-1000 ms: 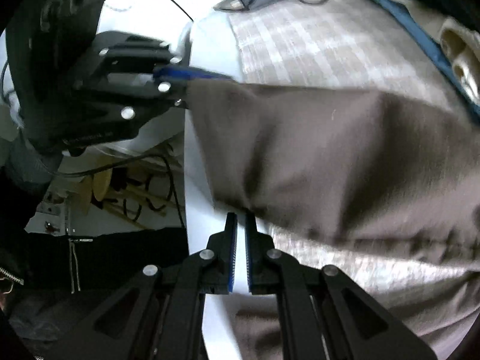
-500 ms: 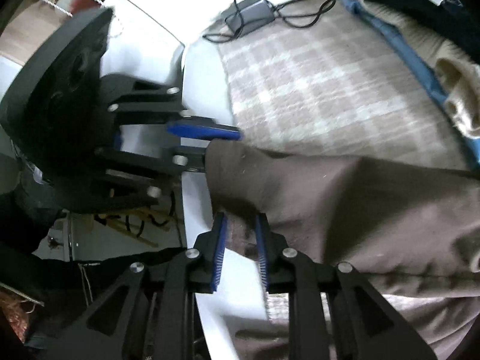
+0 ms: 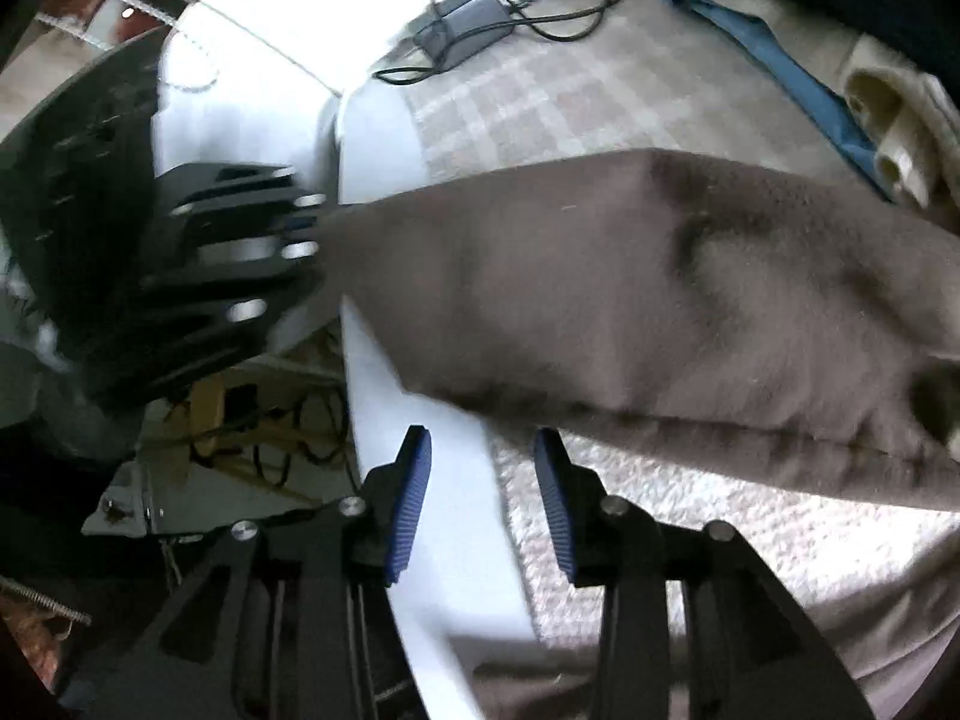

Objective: Fold clothes

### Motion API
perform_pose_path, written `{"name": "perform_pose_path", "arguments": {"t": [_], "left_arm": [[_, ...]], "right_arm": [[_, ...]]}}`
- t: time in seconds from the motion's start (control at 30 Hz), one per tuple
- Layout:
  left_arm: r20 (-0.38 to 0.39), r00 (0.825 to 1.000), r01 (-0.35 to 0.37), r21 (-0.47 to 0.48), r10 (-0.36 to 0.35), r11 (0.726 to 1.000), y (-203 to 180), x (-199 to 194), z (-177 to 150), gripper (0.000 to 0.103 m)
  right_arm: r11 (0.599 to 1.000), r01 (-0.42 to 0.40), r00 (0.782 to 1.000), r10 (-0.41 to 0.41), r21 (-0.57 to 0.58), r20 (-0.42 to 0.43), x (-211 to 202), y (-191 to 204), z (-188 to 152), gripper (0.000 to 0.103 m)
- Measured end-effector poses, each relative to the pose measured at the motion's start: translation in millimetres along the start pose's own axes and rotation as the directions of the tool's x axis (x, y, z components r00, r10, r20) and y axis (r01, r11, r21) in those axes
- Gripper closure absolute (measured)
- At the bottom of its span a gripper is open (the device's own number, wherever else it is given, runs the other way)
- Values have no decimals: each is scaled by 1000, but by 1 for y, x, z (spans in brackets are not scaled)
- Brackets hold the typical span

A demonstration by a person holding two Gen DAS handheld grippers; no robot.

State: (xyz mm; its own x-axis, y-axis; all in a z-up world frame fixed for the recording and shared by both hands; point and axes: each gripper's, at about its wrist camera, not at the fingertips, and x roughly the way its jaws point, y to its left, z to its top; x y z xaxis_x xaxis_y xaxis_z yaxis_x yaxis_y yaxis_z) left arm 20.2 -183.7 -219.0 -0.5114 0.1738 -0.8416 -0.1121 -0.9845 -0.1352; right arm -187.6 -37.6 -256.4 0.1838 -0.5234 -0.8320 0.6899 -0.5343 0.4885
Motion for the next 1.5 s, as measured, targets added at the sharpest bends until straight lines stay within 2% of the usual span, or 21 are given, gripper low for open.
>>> {"name": "perform_pose_path", "arguments": {"t": [0.13, 0.2, 0.3, 0.37, 0.43, 0.47, 0.5, 0.57, 0.7, 0.77, 0.87, 1.07, 1.17, 1.23, 1.3, 1.4, 1.47, 1.5], "left_arm": [[24, 1000, 16, -7, -16, 1000, 9, -6, 8, 101], [15, 1000, 7, 1, -7, 1000, 13, -4, 9, 101], [-7, 1000, -20, 43, 20, 999, 16, 5, 13, 101], [-23, 1000, -17, 62, 18, 998, 16, 8, 13, 101], [-34, 999, -9, 67, 11, 998, 15, 11, 13, 101], [-38, 999, -5, 69, 8, 998, 15, 12, 13, 101], [-41, 999, -1, 71, 4, 997, 14, 13, 13, 101], [-51, 999, -2, 73, 5, 997, 15, 17, 13, 101], [-57, 998, -26, 83, 30, 996, 18, 21, 13, 99], [-55, 997, -50, 90, 56, 995, 22, 23, 13, 94], [-75, 996, -48, 81, 54, 996, 27, 28, 11, 86], [-128, 989, -71, 61, 78, 996, 43, 13, -2, 85], [-124, 992, -23, -26, 20, 999, 58, -3, -1, 85], [-116, 992, 46, -84, -55, 995, 61, -1, 6, 73], [-144, 987, 67, -77, -77, 995, 56, 14, 12, 68], [-175, 979, 96, -68, -107, 993, 48, 34, 20, 68], [-162, 978, 122, -64, -131, 990, 42, 44, 23, 73], [-162, 976, 137, -73, -147, 988, 39, 47, 24, 95]], "right_arm": [[1000, 0, 993, 1, -4, 115, -15, 1, 13, 67], [999, 29, 991, -26, -17, 134, -2, -1, 24, 67], [997, 59, 997, -56, -56, 52, 17, 5, 21, 70], [996, 19, 1000, -21, -91, -18, 16, 12, 17, 76], [991, 6, 999, -12, -131, -46, 9, 20, 13, 76], [992, 19, 999, -22, -123, -24, 7, 19, 18, 76], [993, 36, 999, -35, -110, 6, 4, 18, 25, 80], [993, 92, 994, -87, -70, 64, 4, 10, 37, 95], [981, 172, 985, -169, -87, 43, 28, 7, 41, 95], [984, 138, 990, -141, -116, -19, 29, 14, 30, 95], [987, 112, 990, -121, -117, -72, 29, 13, 21, 95], [988, 112, 989, -121, -111, -82, 32, 13, 22, 97], [988, 107, 990, -117, -113, -83, 25, 11, 11, 97], [988, 103, 990, -112, -113, -81, 26, 10, 11, 97], [988, 103, 990, -113, -116, -80, 28, 10, 11, 97], [986, 112, 990, -121, -123, -70, 30, 10, 10, 97], [987, 113, 991, -120, -116, -55, 35, 12, 9, 97], [988, 112, 992, -118, -110, -48, 37, 13, 8, 97]]}}
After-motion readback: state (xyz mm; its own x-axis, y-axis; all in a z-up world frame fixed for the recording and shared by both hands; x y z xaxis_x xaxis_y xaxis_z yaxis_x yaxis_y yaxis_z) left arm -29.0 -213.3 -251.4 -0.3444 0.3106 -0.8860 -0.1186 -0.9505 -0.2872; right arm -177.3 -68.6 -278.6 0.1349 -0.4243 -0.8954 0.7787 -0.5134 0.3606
